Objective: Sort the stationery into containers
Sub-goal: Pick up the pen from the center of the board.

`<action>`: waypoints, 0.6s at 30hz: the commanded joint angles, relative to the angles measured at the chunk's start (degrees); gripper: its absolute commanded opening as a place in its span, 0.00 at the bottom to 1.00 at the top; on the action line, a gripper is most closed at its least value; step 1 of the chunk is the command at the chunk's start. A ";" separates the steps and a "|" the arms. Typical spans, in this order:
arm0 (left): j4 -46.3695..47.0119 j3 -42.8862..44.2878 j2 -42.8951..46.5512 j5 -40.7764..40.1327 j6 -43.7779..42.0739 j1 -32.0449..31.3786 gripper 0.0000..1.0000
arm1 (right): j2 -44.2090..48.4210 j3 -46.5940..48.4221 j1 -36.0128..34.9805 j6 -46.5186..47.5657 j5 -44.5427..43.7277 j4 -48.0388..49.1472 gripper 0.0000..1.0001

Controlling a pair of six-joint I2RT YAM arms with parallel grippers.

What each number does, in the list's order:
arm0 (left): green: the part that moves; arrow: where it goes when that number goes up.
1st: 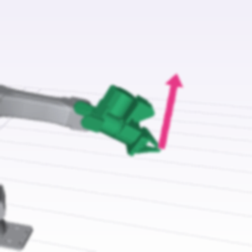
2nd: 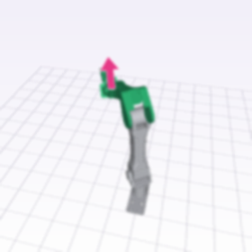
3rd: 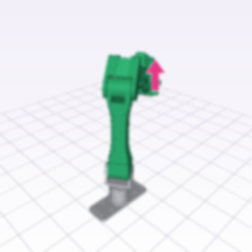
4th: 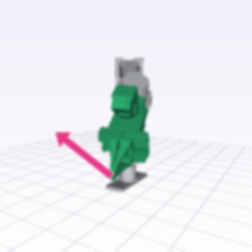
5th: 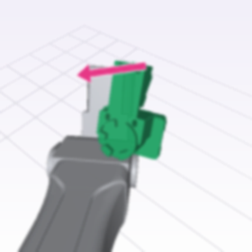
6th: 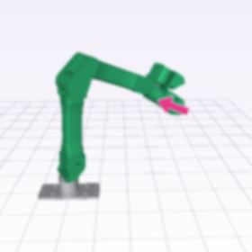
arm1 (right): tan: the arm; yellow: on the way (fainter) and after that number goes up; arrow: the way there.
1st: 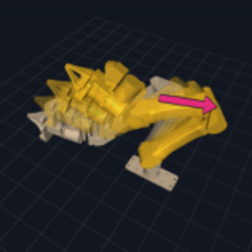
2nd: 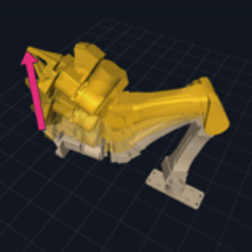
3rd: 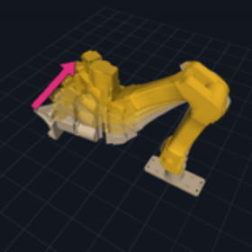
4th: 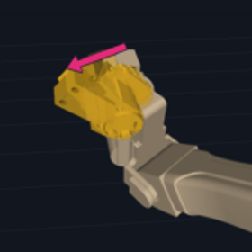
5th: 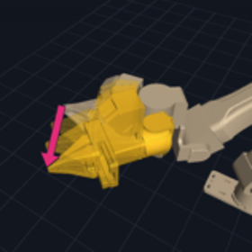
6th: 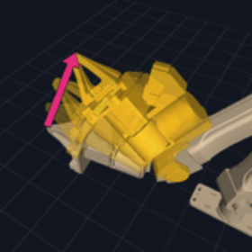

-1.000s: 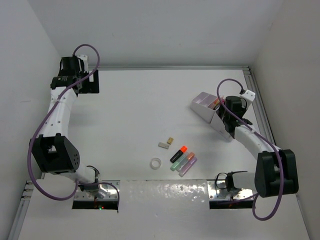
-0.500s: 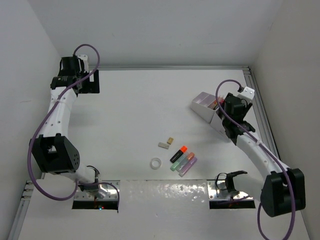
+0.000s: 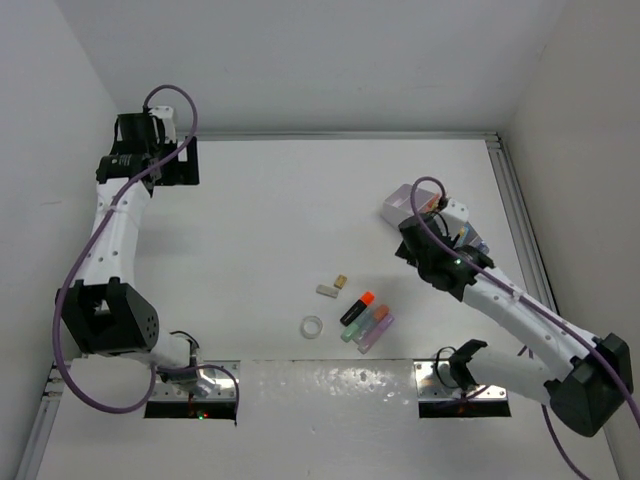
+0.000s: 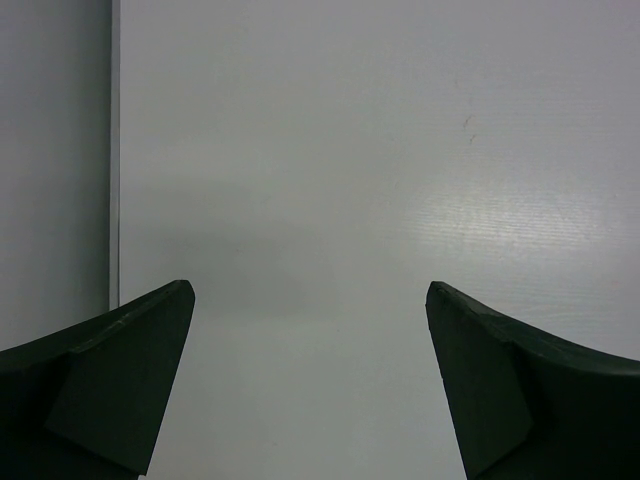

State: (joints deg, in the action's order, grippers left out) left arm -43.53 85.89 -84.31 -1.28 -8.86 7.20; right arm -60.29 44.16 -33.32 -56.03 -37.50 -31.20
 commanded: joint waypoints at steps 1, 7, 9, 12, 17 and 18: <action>1.60 -0.19 4.32 0.93 0.51 0.62 1.00 | -2.45 0.31 -7.08 -15.49 3.73 -8.87 0.54; 2.22 -2.91 7.23 0.93 0.52 1.50 1.00 | -9.31 0.05 -13.69 -23.41 6.29 -7.92 0.39; 2.48 -3.79 8.29 0.93 0.51 1.67 1.00 | -10.54 -0.83 -15.45 -25.43 7.43 -7.12 0.30; 2.57 -4.50 9.16 0.93 0.43 1.68 1.00 | -11.86 -1.71 -17.47 -27.19 9.10 -6.77 0.22; 3.19 -5.11 9.52 0.93 0.60 1.41 1.00 | -11.69 -5.22 -20.73 -28.08 9.63 -4.93 0.31; 3.27 -5.29 9.52 0.93 0.69 1.32 1.00 | -11.52 -5.66 -20.91 -27.04 10.16 -3.27 0.32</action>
State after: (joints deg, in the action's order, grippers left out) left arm -42.61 81.23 -76.66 -0.73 -8.71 8.36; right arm -72.44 40.03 -53.15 -81.56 -28.36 -37.47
